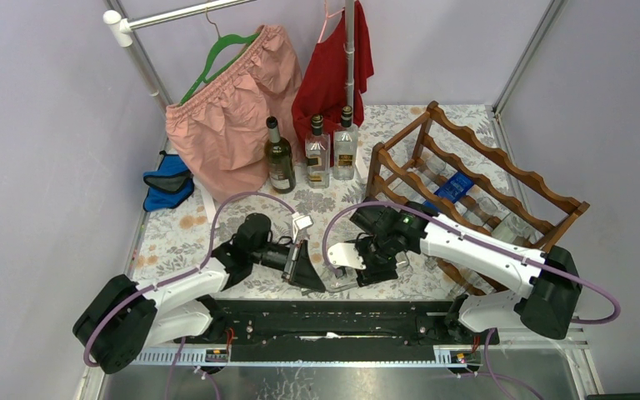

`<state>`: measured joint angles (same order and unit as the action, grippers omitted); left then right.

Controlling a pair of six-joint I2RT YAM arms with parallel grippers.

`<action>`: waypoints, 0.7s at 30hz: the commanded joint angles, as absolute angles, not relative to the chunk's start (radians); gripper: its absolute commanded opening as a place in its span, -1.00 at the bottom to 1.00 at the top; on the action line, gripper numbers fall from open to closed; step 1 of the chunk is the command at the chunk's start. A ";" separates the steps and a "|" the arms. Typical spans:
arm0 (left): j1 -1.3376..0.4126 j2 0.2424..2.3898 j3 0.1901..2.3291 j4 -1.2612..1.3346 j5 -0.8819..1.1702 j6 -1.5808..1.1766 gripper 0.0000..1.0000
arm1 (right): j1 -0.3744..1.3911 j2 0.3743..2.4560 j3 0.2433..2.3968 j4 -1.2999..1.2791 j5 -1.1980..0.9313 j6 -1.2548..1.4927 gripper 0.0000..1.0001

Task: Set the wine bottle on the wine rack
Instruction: Pick up the wine bottle from the center of the board.

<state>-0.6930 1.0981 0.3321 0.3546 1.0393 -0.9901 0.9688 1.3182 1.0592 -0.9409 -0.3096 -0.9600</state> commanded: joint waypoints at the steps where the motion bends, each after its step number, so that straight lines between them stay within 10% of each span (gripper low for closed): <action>1: -0.695 1.093 0.308 0.491 1.049 -1.033 -0.27 | 0.976 1.317 1.131 -0.917 -0.379 -0.908 -0.84; 10: -0.695 1.069 0.304 0.525 1.066 -1.049 0.26 | 0.972 1.316 1.124 -0.919 -0.389 -0.911 -0.88; 21: -0.685 1.050 0.281 0.593 1.081 -1.093 -0.01 | 0.967 1.300 1.095 -0.910 -0.386 -0.926 -0.89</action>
<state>-0.6918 1.0809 0.2905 0.4786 1.0561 -1.0649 0.9684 1.3224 1.0752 -0.9493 -0.3527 -0.9298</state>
